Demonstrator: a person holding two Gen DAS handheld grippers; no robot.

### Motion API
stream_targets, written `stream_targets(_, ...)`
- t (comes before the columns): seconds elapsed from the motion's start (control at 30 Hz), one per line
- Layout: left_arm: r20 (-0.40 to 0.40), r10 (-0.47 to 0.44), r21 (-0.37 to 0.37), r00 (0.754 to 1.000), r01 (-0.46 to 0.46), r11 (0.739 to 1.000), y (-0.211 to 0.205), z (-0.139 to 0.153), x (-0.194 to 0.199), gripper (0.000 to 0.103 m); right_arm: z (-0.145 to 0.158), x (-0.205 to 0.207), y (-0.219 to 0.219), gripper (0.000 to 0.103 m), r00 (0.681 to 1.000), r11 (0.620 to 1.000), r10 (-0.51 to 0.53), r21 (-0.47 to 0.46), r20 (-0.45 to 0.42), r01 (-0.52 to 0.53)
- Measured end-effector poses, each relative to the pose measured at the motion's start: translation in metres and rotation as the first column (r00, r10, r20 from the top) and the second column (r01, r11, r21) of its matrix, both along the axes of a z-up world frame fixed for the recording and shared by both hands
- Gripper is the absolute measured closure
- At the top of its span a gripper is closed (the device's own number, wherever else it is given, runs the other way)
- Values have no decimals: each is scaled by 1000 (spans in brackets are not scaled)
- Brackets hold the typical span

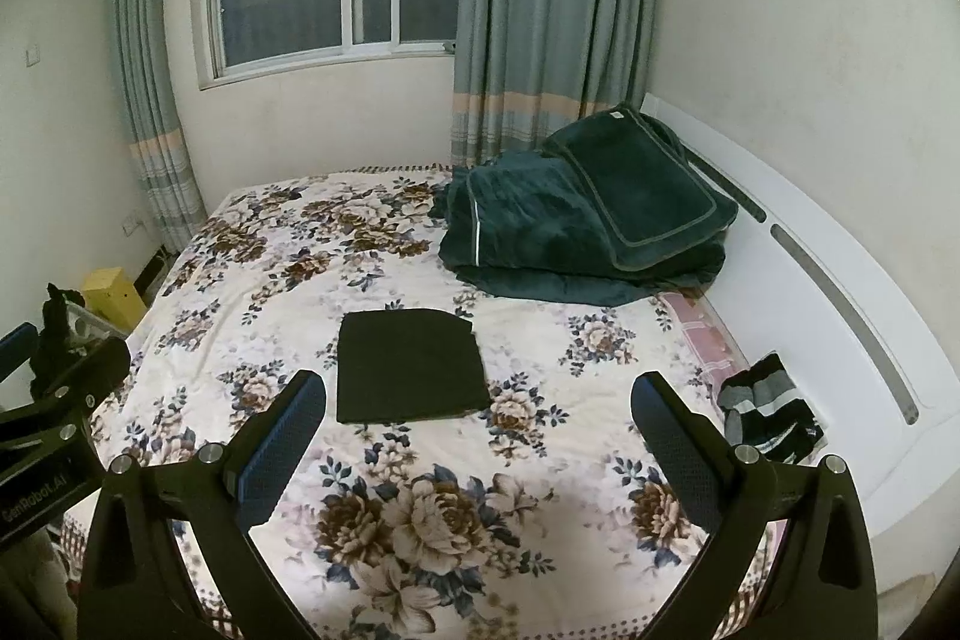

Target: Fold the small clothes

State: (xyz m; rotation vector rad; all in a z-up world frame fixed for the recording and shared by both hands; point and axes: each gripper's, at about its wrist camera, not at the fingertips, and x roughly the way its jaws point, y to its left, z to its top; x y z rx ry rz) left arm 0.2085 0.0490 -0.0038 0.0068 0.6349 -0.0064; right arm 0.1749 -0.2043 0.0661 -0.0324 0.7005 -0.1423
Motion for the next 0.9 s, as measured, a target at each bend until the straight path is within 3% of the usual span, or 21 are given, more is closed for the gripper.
stream_targets(0.9,4,-7,-11,1000,7,1000,1,6,-9,0,6,-5,6,0,1000,1000,1,10,12,-1)
